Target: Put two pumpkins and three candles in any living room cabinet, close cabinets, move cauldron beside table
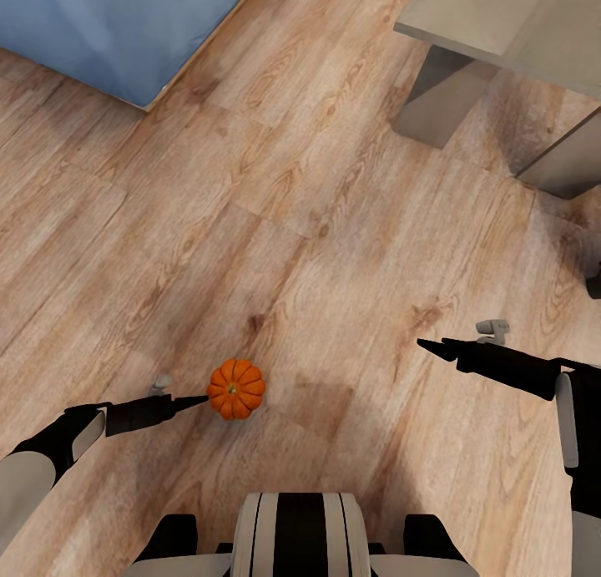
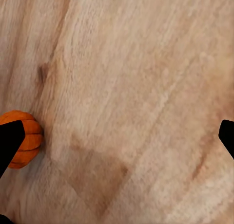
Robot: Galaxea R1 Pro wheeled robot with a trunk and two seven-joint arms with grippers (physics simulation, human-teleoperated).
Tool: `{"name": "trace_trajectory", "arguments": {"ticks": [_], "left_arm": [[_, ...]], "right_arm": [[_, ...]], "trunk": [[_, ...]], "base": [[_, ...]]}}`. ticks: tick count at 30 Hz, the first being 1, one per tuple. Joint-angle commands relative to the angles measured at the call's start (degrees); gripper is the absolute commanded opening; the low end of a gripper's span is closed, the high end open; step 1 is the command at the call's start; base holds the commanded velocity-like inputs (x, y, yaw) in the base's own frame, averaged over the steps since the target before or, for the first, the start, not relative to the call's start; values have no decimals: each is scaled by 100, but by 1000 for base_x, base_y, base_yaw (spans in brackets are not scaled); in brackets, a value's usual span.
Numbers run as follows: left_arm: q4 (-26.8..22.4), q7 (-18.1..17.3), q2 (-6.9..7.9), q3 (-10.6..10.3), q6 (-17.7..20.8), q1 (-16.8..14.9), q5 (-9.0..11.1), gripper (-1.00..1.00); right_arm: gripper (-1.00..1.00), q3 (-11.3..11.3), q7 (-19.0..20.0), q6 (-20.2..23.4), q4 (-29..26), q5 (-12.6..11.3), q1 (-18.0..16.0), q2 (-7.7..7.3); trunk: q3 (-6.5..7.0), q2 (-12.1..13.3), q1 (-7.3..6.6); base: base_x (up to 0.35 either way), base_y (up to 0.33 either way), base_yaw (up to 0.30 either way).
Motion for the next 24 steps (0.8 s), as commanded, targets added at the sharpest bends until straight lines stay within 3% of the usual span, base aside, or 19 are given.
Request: {"name": "trace_trajectory", "arguments": {"ticks": [1, 12, 22, 24], "left_arm": [[-2, -9, 5, -38, 60, -3, 51, 100], [-2, -9, 5, -38, 60, -3, 51, 100], [-173, -297, 119, -122, 95, 48, -40, 100], [-177, -512, 141, -121, 94, 50, -35, 100]], "right_arm": [[100, -7, 39, 38, -3, 26, -4, 1], [100, -7, 39, 38, -3, 26, -4, 1], [100, 0, -40, 26, -3, 24, 65, 12], [100, 0, -42, 26, -3, 24, 68, 12]], "trunk": [[-3, -1, -1], [-3, -1, -1], [-224, -15, 25], [-224, -15, 25]], "base": [[0, 0, 0], [0, 0, 0], [0, 0, 0], [0, 0, 0]]}}
